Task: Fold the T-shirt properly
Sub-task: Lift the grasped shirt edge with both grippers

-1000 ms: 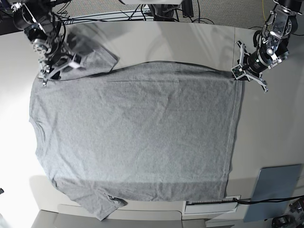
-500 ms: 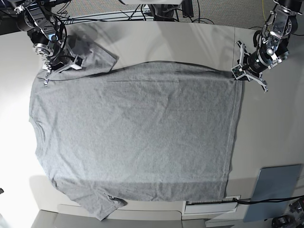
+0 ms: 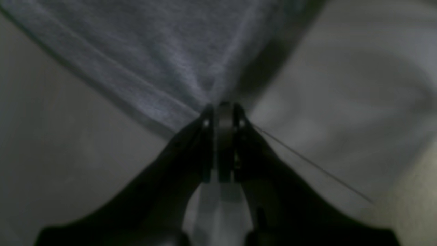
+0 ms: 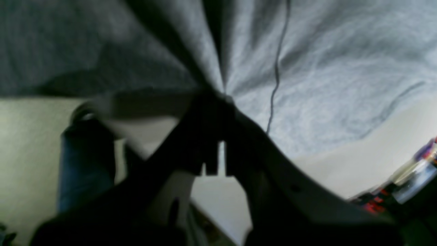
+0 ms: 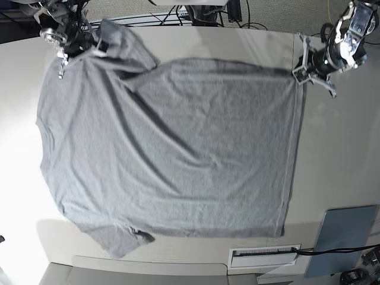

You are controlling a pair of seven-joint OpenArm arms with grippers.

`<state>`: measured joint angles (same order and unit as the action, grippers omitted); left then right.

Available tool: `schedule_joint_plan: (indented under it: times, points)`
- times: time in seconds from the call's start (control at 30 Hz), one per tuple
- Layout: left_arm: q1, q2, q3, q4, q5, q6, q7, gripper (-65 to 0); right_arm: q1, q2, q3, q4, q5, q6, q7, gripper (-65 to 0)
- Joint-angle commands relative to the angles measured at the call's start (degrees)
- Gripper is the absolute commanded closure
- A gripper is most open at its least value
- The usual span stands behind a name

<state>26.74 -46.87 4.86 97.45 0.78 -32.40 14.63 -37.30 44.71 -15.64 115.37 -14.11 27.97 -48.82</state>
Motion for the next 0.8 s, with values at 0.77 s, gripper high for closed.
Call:
schedule_joint_plan:
  times: [0.77]
  points:
    - [18.2,-2.3,-18.3,13.3,-10.7,-5.2,8.3,0.0,-17.0,1.0,13.1,7.3,-2.6,-0.4,-0.7,0.0]
